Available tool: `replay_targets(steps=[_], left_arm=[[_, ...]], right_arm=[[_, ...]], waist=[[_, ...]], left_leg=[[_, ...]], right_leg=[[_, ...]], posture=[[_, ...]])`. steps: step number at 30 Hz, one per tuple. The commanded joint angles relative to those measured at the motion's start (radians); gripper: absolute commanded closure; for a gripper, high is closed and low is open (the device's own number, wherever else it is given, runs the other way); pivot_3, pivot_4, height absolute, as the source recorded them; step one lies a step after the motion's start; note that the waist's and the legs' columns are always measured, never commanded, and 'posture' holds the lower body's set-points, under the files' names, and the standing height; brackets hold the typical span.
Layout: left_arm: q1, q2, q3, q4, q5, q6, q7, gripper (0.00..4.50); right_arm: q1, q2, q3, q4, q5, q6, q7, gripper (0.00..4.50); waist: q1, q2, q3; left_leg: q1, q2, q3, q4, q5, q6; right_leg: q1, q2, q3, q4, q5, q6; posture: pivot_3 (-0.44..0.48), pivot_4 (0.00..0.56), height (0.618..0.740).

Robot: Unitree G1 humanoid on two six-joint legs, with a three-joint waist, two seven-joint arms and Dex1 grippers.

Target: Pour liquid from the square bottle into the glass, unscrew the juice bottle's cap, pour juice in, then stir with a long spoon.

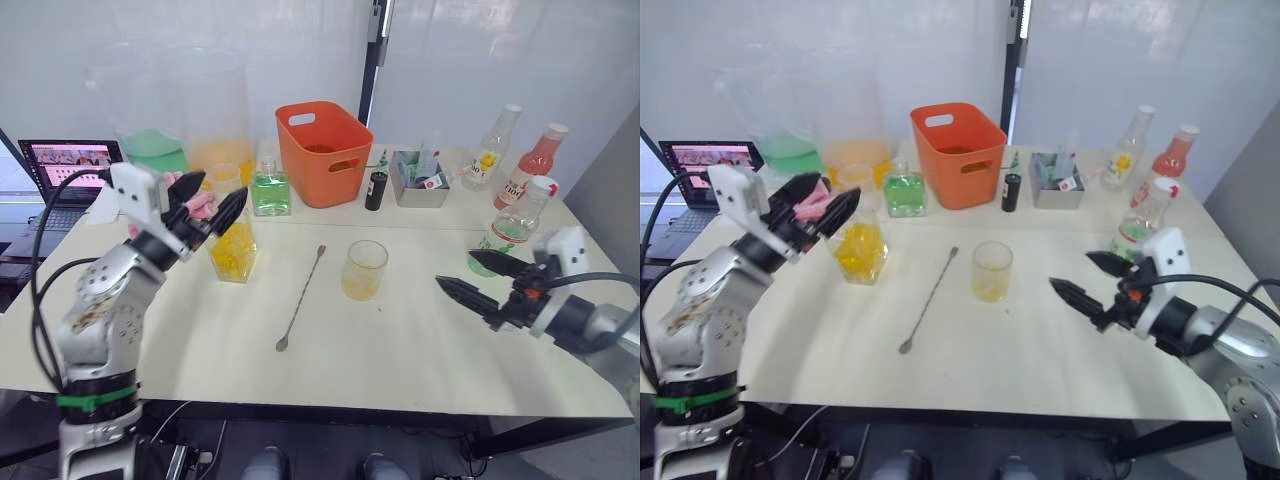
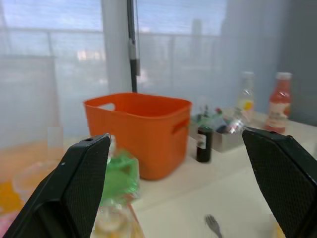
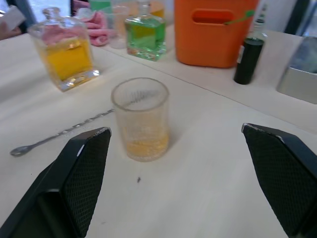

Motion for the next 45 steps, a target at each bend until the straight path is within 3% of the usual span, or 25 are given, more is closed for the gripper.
replay_targets(steps=[1, 6, 11, 16, 27, 31, 35, 39, 45], left_arm=[[0.105, 0.062, 0.067, -0.052, -0.020, -0.013, -0.075, 0.04], [0.316, 0.106, 0.170, 0.008, 0.038, -0.117, -0.146, 0.04], [0.425, 0.105, 0.234, 0.155, 0.098, -0.249, -0.181, 0.04], [0.447, 0.093, 0.235, 0.256, 0.114, -0.316, -0.199, 0.04], [0.426, 0.091, 0.138, 0.217, 0.106, -0.294, -0.233, 0.04], [0.404, 0.105, 0.023, 0.111, 0.089, -0.223, -0.289, 0.04], [0.336, 0.107, -0.088, -0.021, 0.047, -0.129, -0.312, 0.04], [0.217, 0.106, -0.148, -0.107, -0.049, 0.003, -0.300, 0.04], [0.071, 0.129, -0.230, -0.151, -0.128, 0.132, -0.339, 0.04]], right_arm=[[0.045, 0.007, -0.104, 0.040, -0.062, -0.033, -0.040, 0.00], [0.109, 0.036, -0.173, 0.110, -0.139, -0.090, -0.053, 0.00], [0.216, 0.030, -0.243, 0.201, -0.230, -0.171, -0.001, 0.00], [0.272, 0.021, -0.302, 0.216, -0.241, -0.188, 0.043, 0.00], [0.249, 0.052, -0.266, 0.120, -0.230, -0.124, -0.008, 0.00], [0.135, 0.115, -0.196, 0.047, -0.205, -0.024, -0.162, 0.00], [-0.078, 0.181, -0.055, 0.054, -0.296, 0.048, -0.373, 0.00], [-0.289, 0.216, 0.031, 0.159, -0.360, 0.068, -0.467, 0.00], [-0.529, 0.194, 0.059, 0.403, -0.441, 0.023, -0.500, 0.00]], waist=[[-0.002, 0.000, 0.000], [-0.003, 0.000, 0.000], [0.002, 0.001, -0.001], [0.005, 0.001, -0.001], [0.003, 0.002, -0.003], [-0.001, 0.001, -0.003], [-0.010, 0.001, -0.003], [-0.013, 0.002, -0.003], [-0.011, 0.002, -0.003]], left_leg=[[0.000, 0.000, 0.000, 0.000, 0.000, 0.000], [0.001, 0.002, 0.003, -0.002, 0.000, 0.000], [0.004, 0.003, 0.004, -0.003, 0.000, 0.000], [0.012, 0.005, 0.005, -0.006, 0.000, 0.000], [0.016, 0.009, 0.005, -0.014, -0.001, -0.001], [0.016, 0.009, 0.006, -0.014, -0.001, -0.001], [0.016, 0.009, 0.006, -0.014, 0.000, -0.001], [0.015, 0.007, 0.006, -0.015, 0.000, 0.000], [0.014, 0.000, 0.006, -0.018, 0.000, 0.000]], right_leg=[[0.000, 0.000, 0.000, 0.000, 0.000, 0.000], [0.001, 0.000, 0.000, -0.006, -0.002, -0.003], [0.003, 0.000, 0.000, -0.007, -0.004, -0.003], [0.014, -0.001, 0.000, -0.015, -0.005, -0.003], [0.013, -0.001, 0.005, -0.016, -0.005, -0.005], [0.013, -0.001, 0.006, -0.016, -0.005, -0.005], [0.011, 0.000, 0.007, -0.016, -0.005, -0.005], [0.010, 0.000, 0.008, -0.015, -0.005, -0.005], [0.010, 0.000, 0.010, -0.015, -0.004, -0.002]], posture=[[0.000, 0.150, 0.739], [0.000, 0.150, 0.739], [0.000, 0.150, 0.739], [0.000, 0.150, 0.739], [0.000, 0.150, 0.739], [0.000, 0.150, 0.739], [0.000, 0.150, 0.739], [0.000, 0.150, 0.739], [0.000, 0.150, 0.739]])
